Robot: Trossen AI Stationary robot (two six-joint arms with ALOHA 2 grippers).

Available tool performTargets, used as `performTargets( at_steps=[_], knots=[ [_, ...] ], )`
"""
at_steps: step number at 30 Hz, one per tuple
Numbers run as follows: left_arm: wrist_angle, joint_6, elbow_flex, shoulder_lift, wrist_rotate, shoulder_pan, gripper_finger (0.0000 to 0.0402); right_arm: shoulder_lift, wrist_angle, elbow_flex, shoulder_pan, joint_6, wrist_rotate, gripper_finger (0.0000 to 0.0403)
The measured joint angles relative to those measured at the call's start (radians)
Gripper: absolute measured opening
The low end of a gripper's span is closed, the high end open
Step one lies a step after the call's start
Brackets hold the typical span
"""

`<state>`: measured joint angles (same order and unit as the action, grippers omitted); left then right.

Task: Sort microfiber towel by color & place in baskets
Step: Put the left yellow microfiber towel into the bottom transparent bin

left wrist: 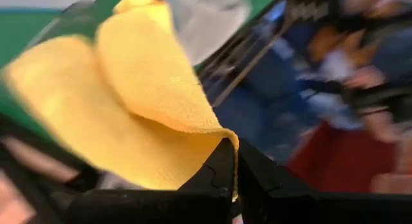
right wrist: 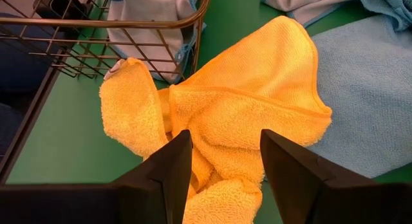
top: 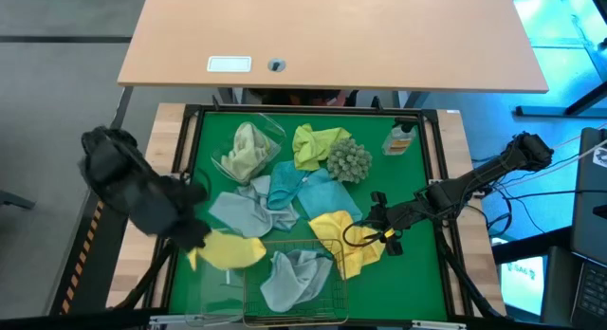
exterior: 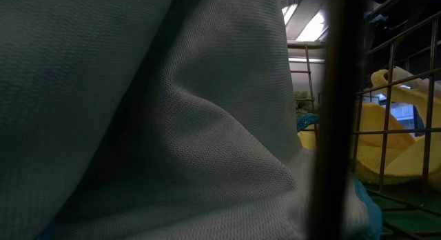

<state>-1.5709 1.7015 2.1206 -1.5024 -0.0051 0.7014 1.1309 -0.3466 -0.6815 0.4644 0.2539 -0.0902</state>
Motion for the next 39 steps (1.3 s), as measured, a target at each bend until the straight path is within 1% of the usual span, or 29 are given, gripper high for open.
performTargets(
  at_steps=[4,11,14,26,31,36,39],
  knots=[
    [0.001,-0.036,-0.16,0.0,0.024,0.034,0.0,0.0,0.0,0.0,0.0,0.0,0.0,0.0184],
    [0.028,-0.033,-0.445,-0.001,0.087,0.072,0.0,0.0,0.0,0.0,0.0,0.0,0.0,0.0184],
    [0.124,-0.035,-0.553,-0.001,0.087,0.077,0.0,0.0,0.0,0.0,0.0,0.0,0.0,0.0184],
    [0.616,-0.036,-0.919,-0.001,0.085,0.077,0.0001,0.0,0.0,0.0,0.0,0.0,0.0,0.0184],
    [0.711,-0.035,-1.008,-0.001,0.086,0.077,0.0018,0.0,0.0,0.0,0.0,0.0,0.0,0.0184],
    [0.714,-0.035,-1.014,-0.001,0.086,0.074,0.0044,0.0,0.0,0.0,0.0,0.0,0.0,0.0184],
    [0.714,-0.035,-1.014,-0.001,0.085,0.073,0.0067,0.0,0.0,0.0,0.0,0.0,0.0,0.0184]
  ],
)
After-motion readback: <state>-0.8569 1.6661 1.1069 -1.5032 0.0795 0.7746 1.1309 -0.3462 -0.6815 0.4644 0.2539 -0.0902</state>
